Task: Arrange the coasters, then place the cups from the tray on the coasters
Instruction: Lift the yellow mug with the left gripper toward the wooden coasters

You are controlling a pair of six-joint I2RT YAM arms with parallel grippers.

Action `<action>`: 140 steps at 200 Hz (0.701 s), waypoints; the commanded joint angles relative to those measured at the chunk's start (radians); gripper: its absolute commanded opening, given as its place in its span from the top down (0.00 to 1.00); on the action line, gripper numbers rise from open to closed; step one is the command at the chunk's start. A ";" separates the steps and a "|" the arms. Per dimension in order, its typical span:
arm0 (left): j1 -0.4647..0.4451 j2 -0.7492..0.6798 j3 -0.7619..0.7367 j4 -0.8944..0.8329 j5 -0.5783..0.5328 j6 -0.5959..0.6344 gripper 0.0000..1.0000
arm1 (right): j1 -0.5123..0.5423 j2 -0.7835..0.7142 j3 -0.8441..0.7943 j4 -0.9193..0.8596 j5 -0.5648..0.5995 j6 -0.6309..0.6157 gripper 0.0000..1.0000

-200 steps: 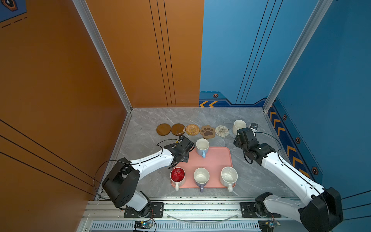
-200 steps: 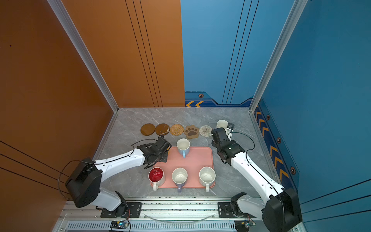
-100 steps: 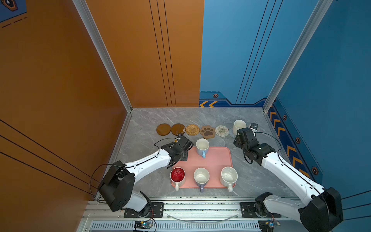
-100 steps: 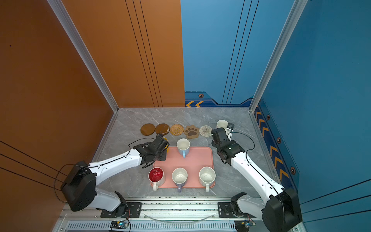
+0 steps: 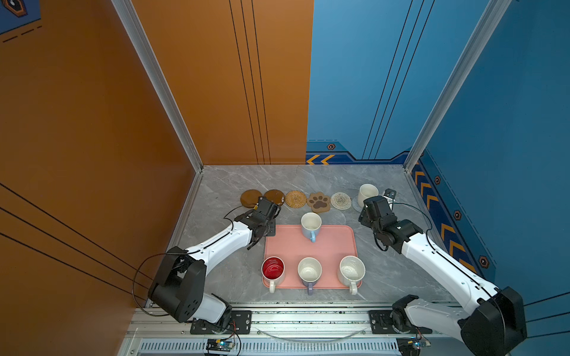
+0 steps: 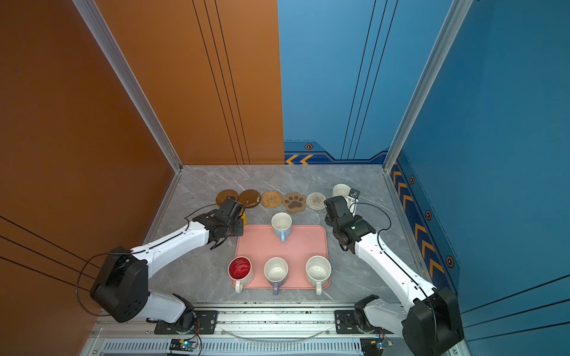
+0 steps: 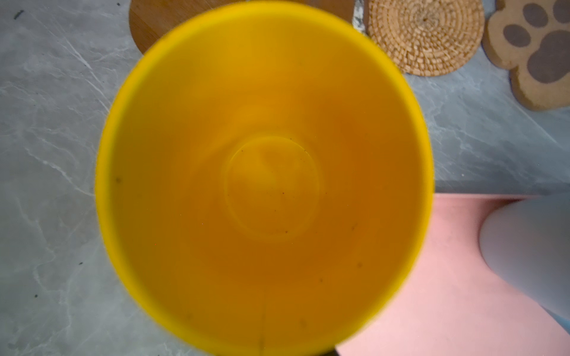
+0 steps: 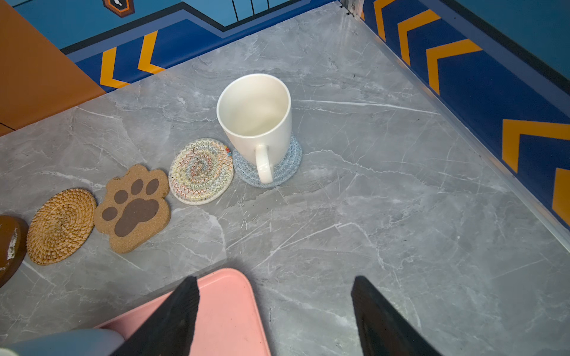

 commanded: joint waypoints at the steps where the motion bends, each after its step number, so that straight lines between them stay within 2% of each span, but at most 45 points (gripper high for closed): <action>1: 0.050 -0.004 0.077 0.094 0.018 0.051 1.00 | -0.007 0.013 -0.009 0.018 -0.013 -0.004 0.24; 38: 0.112 0.071 0.167 0.098 0.030 0.096 1.00 | -0.007 0.018 -0.005 0.018 -0.012 -0.008 0.24; 78: 0.180 0.134 0.209 0.142 0.037 0.093 1.00 | -0.007 0.027 0.003 0.018 -0.014 -0.012 0.23; 140: 0.234 0.243 0.311 0.141 0.054 0.093 1.00 | -0.008 0.036 0.017 0.018 -0.025 -0.016 0.23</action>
